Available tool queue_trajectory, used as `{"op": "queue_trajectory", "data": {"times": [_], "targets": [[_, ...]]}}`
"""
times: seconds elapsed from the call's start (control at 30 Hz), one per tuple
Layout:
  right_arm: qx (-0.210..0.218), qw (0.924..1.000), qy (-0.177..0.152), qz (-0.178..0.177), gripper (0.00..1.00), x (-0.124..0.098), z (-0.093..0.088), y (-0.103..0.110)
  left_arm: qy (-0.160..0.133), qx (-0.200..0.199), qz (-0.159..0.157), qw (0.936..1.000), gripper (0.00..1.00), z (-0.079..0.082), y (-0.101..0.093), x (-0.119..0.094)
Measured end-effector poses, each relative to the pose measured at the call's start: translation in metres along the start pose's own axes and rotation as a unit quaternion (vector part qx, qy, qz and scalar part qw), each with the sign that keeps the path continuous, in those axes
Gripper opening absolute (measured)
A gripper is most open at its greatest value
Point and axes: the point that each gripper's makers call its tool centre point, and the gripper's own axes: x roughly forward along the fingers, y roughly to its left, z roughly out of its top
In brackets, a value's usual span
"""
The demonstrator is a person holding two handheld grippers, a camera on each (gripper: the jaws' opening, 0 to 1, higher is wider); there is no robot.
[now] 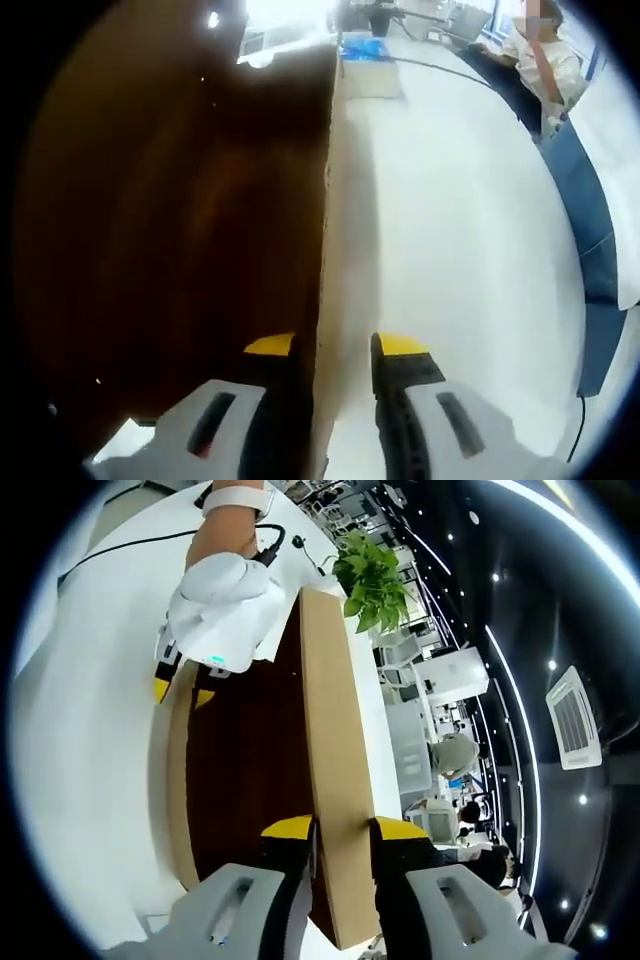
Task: Operate the shoe box by opening the lid, removing the specified soft item, and placing it in the target area until the item is outside and the box remains undamaged.
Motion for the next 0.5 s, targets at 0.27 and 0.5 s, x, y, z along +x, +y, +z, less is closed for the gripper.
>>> {"op": "queue_trajectory", "data": {"times": [0.27,0.5], "targets": [[0.000,1.0000,0.000,0.000,0.20,-0.001,0.000,0.002,-0.021,-0.008,0.027,0.9994,0.42,0.012,0.004,-0.013],[-0.002,1.0000,-0.004,-0.002,0.20,-0.002,0.001,0.003,-0.036,-0.018,0.061,0.9973,0.44,0.017,0.002,-0.042]]}}
